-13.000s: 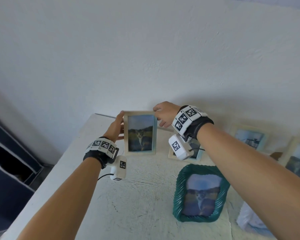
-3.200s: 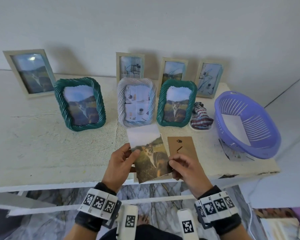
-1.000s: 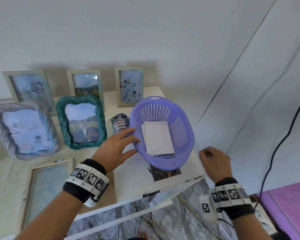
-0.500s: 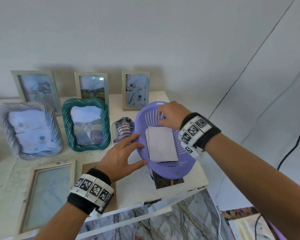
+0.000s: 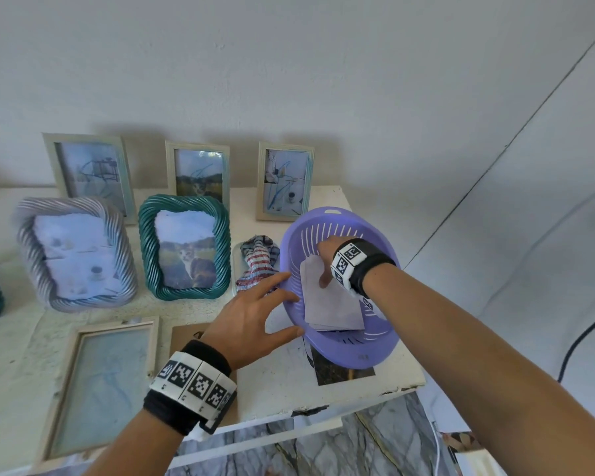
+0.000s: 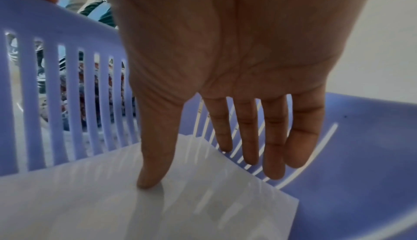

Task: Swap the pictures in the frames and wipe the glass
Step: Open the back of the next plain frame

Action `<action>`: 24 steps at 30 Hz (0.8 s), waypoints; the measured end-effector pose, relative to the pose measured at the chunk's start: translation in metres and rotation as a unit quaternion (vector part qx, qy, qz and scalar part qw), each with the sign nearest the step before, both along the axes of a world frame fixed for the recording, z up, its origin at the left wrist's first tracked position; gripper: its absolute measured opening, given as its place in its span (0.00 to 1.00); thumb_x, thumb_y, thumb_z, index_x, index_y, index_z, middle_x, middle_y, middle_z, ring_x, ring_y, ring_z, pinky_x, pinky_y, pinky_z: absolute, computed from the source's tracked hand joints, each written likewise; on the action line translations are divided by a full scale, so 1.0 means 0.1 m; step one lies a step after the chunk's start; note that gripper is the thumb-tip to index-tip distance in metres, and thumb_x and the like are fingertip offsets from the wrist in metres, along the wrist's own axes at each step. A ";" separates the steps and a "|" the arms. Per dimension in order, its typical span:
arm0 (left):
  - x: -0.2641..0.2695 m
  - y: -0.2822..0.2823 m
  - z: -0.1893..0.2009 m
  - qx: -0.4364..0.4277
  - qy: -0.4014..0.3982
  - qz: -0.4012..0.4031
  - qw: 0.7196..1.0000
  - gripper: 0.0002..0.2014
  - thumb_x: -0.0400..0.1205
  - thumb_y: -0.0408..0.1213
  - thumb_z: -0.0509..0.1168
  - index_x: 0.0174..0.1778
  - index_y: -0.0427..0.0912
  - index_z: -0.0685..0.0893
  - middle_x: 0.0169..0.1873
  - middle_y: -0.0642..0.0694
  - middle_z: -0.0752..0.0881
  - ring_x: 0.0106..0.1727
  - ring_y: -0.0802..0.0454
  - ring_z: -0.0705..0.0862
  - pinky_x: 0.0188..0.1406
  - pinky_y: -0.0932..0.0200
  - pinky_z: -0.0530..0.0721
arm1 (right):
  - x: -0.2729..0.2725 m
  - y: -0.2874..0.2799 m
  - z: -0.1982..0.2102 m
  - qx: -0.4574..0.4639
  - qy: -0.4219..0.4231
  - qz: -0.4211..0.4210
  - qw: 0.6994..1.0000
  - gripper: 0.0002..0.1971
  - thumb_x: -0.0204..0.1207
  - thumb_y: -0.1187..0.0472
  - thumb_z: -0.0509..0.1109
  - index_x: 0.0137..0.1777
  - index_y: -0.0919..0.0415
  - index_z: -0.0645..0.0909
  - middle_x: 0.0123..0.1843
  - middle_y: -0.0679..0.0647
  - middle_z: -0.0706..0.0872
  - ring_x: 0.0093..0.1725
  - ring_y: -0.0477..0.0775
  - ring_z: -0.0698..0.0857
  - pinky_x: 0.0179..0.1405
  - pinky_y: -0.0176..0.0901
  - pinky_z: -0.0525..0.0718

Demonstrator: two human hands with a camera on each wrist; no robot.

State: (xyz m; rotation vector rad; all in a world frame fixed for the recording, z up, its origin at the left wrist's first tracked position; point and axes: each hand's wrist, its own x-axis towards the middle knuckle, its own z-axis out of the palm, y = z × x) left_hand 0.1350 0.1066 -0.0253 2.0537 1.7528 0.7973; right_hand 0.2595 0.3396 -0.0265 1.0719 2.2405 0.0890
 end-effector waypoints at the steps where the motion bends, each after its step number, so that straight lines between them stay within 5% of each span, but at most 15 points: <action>1: 0.00 0.00 0.00 -0.001 -0.001 0.000 1.000 0.29 0.74 0.70 0.60 0.65 0.57 0.81 0.78 0.56 0.70 0.72 0.53 0.76 0.67 0.50 0.80 | 0.01 0.04 -0.05 0.002 0.007 -0.001 1.000 0.37 0.44 0.44 0.88 0.53 0.55 0.79 0.37 0.50 0.81 0.34 0.56 0.84 0.35 0.52 0.89; 4: 0.01 0.00 0.01 0.000 -0.005 0.002 1.000 0.29 0.74 0.70 0.60 0.65 0.58 0.81 0.78 0.57 0.69 0.72 0.53 0.76 0.67 0.50 0.80 | 0.04 -0.15 0.17 0.025 0.040 0.005 0.999 0.42 0.48 0.44 0.87 0.62 0.57 0.76 0.50 0.55 0.85 0.45 0.60 0.86 0.43 0.54 0.88; 8: 0.01 0.00 0.02 -0.002 -0.004 0.000 1.000 0.29 0.74 0.70 0.60 0.65 0.57 0.80 0.78 0.56 0.69 0.72 0.53 0.76 0.67 0.51 0.80 | 0.07 -0.32 0.46 0.034 0.115 -0.039 0.992 0.33 0.74 0.54 0.74 0.77 0.59 0.65 0.65 0.61 0.81 0.64 0.67 0.80 0.60 0.60 0.79; 12: 0.00 -0.03 0.04 0.002 -0.028 0.004 1.000 0.28 0.77 0.67 0.59 0.68 0.57 0.79 0.78 0.55 0.70 0.74 0.55 0.74 0.68 0.53 0.79 | 0.17 -0.43 0.82 -0.011 0.219 -0.072 0.973 0.14 0.79 0.67 0.62 0.60 0.51 0.72 0.51 0.54 0.81 0.49 0.61 0.82 0.45 0.47 0.80; 19: -0.14 -0.15 0.40 0.094 -0.210 0.068 0.971 0.21 0.79 0.53 0.65 0.64 0.46 0.84 0.59 0.54 0.85 0.58 0.63 0.84 0.57 0.63 0.84 | 0.30 -0.96 1.69 0.099 0.411 -0.012 0.906 0.14 0.79 0.67 0.59 0.63 0.55 0.74 0.50 0.56 0.82 0.42 0.57 0.76 0.39 0.45 0.71; 24: -0.43 -0.41 0.69 0.072 -0.319 0.113 0.938 0.19 0.79 0.48 0.67 0.66 0.49 0.82 0.55 0.57 0.88 0.55 0.60 0.87 0.54 0.62 0.85 | -0.01 -1.60 1.91 0.003 0.559 0.037 0.828 0.11 0.78 0.65 0.65 0.59 0.53 0.77 0.42 0.49 0.83 0.34 0.47 0.78 0.38 0.40 0.76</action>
